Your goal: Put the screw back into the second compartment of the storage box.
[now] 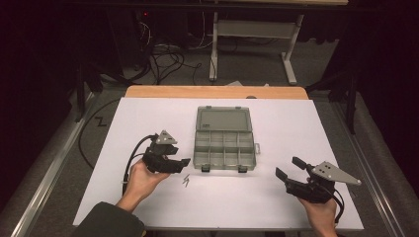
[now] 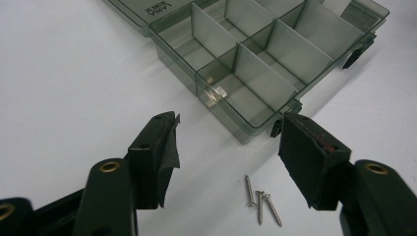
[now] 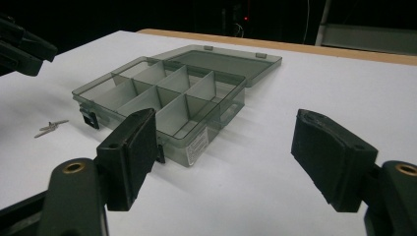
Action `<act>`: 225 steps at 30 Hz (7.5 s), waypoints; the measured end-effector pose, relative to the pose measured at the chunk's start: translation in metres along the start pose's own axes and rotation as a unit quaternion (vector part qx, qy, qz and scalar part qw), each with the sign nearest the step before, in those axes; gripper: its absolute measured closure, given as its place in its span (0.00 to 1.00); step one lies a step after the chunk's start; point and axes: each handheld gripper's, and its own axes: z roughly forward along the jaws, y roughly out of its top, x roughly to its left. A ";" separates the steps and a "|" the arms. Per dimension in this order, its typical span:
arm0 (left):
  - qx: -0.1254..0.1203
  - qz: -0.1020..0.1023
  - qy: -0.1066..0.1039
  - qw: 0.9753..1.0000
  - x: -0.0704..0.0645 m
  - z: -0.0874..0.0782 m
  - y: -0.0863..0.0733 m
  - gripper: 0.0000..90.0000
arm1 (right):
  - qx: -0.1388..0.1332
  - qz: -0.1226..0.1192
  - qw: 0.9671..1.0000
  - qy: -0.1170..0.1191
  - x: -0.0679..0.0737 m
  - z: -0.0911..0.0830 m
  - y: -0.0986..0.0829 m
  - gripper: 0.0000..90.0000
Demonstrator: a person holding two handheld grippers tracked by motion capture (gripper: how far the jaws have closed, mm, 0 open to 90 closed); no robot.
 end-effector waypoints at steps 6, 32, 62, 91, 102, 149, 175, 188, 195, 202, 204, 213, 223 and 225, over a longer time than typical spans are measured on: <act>0.017 0.017 0.007 1.000 -0.004 0.005 0.007 0.44 | 0.003 -0.003 1.000 0.000 0.000 0.001 0.000 0.30; 0.169 0.032 0.012 0.985 -0.013 0.033 0.017 0.59 | 0.014 -0.003 1.000 0.003 -0.001 0.002 0.000 0.31; 0.223 0.045 -0.006 0.974 -0.018 0.052 0.006 0.80 | 0.013 0.013 1.000 0.003 -0.006 0.001 0.000 0.32; 0.233 0.060 -0.007 0.971 -0.020 0.058 0.003 0.97 | 0.007 0.008 1.000 0.004 -0.004 -0.003 -0.001 0.32; 0.212 0.052 -0.012 0.976 -0.014 0.047 0.005 0.97 | -0.013 0.001 1.000 -0.005 -0.002 -0.006 -0.002 0.28; 0.165 0.067 -0.049 0.983 -0.015 0.023 0.064 0.97 | -0.013 -0.008 1.000 -0.006 -0.001 -0.002 -0.004 0.25; 0.168 0.073 -0.061 0.981 -0.023 0.054 0.109 0.97 | -0.027 -0.003 1.000 -0.006 -0.004 -0.007 -0.003 0.25; 0.172 0.064 -0.056 0.981 -0.026 0.077 0.123 0.97 | -0.028 -0.004 1.000 -0.004 -0.004 -0.007 -0.003 0.25; 0.168 0.050 -0.054 0.983 -0.023 0.090 0.124 0.97 | -0.027 -0.005 1.000 -0.005 -0.004 -0.007 -0.003 0.25; 0.169 0.039 -0.050 0.984 -0.018 0.101 0.124 0.97 | -0.030 -0.006 1.000 -0.006 -0.004 -0.007 -0.003 0.25; 0.169 0.037 -0.047 0.984 -0.016 0.104 0.124 0.97 | -0.031 -0.006 0.999 -0.005 -0.004 -0.007 -0.003 0.25; 0.171 0.031 -0.033 0.984 -0.013 0.118 0.121 0.97 | -0.032 -0.005 0.999 -0.004 -0.004 -0.007 -0.002 0.25; 0.181 0.024 -0.028 0.983 -0.010 0.127 0.118 0.96 | -0.032 -0.006 0.999 -0.003 -0.004 -0.007 -0.002 0.25; 0.177 0.023 -0.029 0.984 -0.010 0.126 0.119 0.91 | -0.032 -0.006 0.999 -0.004 -0.004 -0.007 -0.002 0.25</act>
